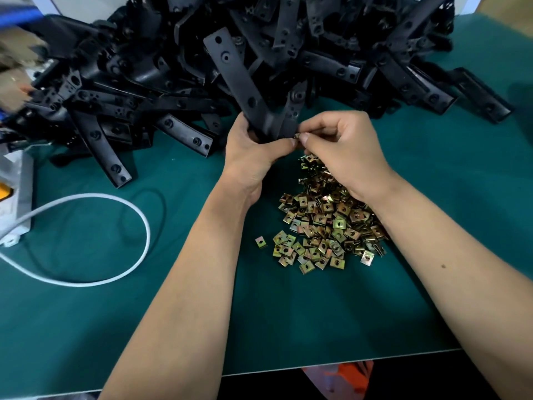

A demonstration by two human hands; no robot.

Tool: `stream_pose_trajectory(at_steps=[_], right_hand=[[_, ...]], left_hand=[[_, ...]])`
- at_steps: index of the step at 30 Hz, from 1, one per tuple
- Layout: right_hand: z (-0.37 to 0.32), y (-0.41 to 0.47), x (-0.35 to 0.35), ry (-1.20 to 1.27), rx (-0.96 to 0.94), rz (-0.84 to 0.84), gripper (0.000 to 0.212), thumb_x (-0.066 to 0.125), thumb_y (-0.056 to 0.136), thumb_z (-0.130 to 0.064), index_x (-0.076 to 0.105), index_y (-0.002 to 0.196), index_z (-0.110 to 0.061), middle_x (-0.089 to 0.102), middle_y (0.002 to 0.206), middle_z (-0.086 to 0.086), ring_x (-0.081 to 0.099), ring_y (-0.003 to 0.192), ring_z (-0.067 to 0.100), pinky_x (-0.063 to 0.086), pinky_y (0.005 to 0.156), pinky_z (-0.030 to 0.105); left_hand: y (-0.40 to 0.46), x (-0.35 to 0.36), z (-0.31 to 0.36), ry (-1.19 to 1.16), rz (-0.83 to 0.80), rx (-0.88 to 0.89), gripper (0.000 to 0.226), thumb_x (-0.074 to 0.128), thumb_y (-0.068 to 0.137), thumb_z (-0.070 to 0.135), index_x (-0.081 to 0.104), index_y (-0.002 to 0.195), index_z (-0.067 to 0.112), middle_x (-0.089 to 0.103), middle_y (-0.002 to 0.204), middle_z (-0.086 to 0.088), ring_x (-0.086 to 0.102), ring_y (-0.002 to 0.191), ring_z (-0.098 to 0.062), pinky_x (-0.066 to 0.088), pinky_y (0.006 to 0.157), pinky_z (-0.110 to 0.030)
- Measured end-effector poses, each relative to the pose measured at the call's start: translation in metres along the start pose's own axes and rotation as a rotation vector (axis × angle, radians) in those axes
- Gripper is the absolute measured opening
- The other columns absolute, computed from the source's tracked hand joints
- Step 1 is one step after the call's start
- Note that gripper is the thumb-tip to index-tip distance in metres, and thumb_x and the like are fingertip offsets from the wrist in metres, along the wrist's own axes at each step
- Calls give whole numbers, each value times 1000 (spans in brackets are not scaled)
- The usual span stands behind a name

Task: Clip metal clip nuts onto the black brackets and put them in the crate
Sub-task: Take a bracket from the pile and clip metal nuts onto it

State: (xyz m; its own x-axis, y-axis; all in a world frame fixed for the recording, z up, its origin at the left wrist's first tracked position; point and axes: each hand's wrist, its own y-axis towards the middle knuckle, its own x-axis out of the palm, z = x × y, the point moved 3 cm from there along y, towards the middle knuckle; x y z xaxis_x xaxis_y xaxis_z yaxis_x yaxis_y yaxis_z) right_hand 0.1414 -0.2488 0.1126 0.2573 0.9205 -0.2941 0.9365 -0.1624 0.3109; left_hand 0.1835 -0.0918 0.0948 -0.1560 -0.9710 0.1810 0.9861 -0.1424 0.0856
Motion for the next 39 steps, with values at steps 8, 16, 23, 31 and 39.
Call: stream_pose_trajectory(at_steps=[8, 16, 23, 31, 39], right_hand=[[0, 0, 2, 102, 65, 49, 16, 75, 87, -7, 80, 91, -22, 77, 75, -6, 72, 69, 6, 55, 68, 20], [1, 0, -2, 257, 235, 40, 21, 70, 86, 2, 76, 79, -17, 67, 58, -6, 60, 56, 4, 47, 54, 17], [3, 0, -1, 251, 261, 45, 22, 72, 84, 1, 77, 76, -19, 67, 58, -4, 60, 56, 5, 48, 54, 18], [5, 0, 1, 235, 197, 101, 30, 71, 76, 2, 75, 62, -25, 67, 57, -6, 60, 56, 8, 47, 57, 21], [10, 5, 1, 425, 323, -79, 33, 65, 88, 10, 74, 68, -15, 64, 61, 3, 56, 54, 10, 47, 57, 22]], left_hand=[[1, 3, -1, -54, -42, 43, 53, 72, 74, -21, 56, 117, 5, 69, 104, -14, 67, 103, -31, 55, 100, -55], [0, 1, 2, 195, -33, 128, 58, 93, 65, -3, 61, 113, -2, 76, 104, -12, 74, 98, -24, 61, 89, -38], [1, -1, 4, 257, -8, 210, 53, 94, 65, -2, 62, 108, -2, 77, 99, -11, 76, 95, -24, 61, 86, -36], [2, 0, 7, 385, -9, 256, 57, 97, 62, 15, 62, 106, 7, 76, 99, -6, 75, 94, -21, 61, 85, -49], [1, -6, 15, 390, -90, 279, 64, 96, 63, 12, 60, 114, 3, 74, 109, -10, 72, 105, -24, 57, 94, -52]])
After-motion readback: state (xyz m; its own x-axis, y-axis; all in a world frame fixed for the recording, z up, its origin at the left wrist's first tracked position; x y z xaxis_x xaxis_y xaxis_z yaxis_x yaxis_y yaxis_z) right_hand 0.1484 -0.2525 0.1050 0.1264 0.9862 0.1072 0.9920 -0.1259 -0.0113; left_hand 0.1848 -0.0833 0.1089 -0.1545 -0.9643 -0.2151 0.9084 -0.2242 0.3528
